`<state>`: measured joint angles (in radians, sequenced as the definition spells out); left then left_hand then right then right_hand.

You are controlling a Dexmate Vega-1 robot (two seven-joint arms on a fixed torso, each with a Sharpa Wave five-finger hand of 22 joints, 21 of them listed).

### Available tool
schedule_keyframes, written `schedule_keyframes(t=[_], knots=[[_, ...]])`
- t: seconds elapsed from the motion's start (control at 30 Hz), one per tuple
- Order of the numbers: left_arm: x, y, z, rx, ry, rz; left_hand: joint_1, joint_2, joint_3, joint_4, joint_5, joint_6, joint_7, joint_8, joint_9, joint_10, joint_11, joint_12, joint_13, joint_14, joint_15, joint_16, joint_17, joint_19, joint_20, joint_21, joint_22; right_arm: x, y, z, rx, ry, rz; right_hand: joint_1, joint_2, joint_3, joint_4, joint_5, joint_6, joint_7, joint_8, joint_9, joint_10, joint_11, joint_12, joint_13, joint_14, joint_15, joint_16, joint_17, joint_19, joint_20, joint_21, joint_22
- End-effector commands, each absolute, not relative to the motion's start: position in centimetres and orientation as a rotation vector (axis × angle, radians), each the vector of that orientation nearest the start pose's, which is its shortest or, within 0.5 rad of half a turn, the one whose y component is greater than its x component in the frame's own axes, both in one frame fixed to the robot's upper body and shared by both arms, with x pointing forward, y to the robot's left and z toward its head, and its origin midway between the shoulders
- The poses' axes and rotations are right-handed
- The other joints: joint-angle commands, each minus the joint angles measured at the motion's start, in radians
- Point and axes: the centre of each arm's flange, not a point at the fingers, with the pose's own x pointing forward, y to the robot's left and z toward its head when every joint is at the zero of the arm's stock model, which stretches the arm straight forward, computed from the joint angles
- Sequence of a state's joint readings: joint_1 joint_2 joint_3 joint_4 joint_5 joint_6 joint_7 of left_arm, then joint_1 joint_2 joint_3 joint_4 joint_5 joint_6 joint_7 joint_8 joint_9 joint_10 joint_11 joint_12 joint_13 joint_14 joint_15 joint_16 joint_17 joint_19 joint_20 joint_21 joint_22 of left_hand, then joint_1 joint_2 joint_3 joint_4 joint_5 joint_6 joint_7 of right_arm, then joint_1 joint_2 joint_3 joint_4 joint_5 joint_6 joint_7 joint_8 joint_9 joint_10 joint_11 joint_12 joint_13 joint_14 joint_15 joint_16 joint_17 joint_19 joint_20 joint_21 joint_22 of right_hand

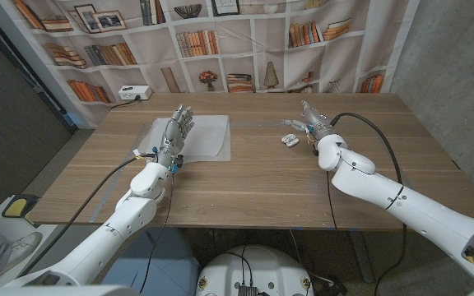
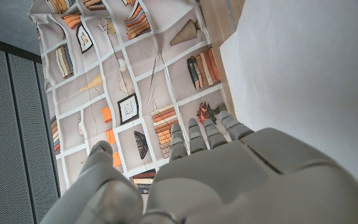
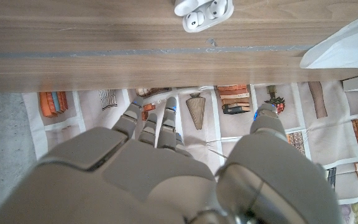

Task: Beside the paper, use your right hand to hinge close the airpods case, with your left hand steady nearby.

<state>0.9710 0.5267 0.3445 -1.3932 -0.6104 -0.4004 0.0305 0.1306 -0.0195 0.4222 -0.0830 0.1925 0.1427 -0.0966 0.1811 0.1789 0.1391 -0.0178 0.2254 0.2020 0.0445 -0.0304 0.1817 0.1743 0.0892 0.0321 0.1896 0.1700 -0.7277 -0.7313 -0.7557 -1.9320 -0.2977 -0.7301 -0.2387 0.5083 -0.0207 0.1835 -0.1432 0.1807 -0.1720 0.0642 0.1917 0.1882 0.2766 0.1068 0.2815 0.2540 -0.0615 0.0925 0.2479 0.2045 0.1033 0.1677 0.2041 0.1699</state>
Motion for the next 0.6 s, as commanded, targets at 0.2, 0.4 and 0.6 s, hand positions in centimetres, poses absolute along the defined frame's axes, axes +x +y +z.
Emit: schedule_keyframes(t=[0.2,0.4,0.6], knots=[[61.66,28.88,-5.6,-0.04,-0.667,-0.178,0.003,0.004,0.001,-0.009,-0.001,0.0,0.001,0.005,0.003,0.007,0.001,0.002,0.004,0.003,0.001,0.004,0.004,-0.002,0.002,0.002,0.005,59.2,-19.3,0.26,-1.188,-0.386,-0.223,0.006,-0.003,0.002,0.004,0.002,-0.065,0.007,0.0,0.005,-0.003,0.0,0.004,0.006,0.006,0.006,0.004,0.001,0.006,0.0,0.002,0.002],[61.52,28.85,-5.65,-0.042,-0.666,-0.179,0.003,0.005,0.001,-0.01,-0.001,0.0,0.001,0.006,0.003,0.009,0.002,0.003,0.004,0.004,0.002,0.004,0.004,-0.001,0.003,0.003,0.005,59.23,-19.14,0.03,-1.211,-0.378,-0.225,0.006,-0.002,0.002,0.005,0.002,-0.069,0.003,-0.001,0.005,-0.014,0.0,-0.001,0.008,0.002,0.007,0.001,0.001,0.004,0.0,-0.001,0.002],[61.33,28.54,-5.88,-0.051,-0.673,-0.185,0.003,0.005,0.0,-0.011,-0.001,0.001,0.001,0.006,0.003,0.009,0.002,0.002,0.004,0.005,0.001,0.004,0.004,-0.001,0.003,0.003,0.005,59.27,-19.32,-0.27,-1.211,-0.363,-0.227,0.007,0.0,0.002,0.006,0.001,-0.073,0.002,0.0,0.005,-0.03,-0.002,-0.008,0.01,-0.01,0.009,-0.005,0.001,-0.001,0.002,-0.005,0.002]])
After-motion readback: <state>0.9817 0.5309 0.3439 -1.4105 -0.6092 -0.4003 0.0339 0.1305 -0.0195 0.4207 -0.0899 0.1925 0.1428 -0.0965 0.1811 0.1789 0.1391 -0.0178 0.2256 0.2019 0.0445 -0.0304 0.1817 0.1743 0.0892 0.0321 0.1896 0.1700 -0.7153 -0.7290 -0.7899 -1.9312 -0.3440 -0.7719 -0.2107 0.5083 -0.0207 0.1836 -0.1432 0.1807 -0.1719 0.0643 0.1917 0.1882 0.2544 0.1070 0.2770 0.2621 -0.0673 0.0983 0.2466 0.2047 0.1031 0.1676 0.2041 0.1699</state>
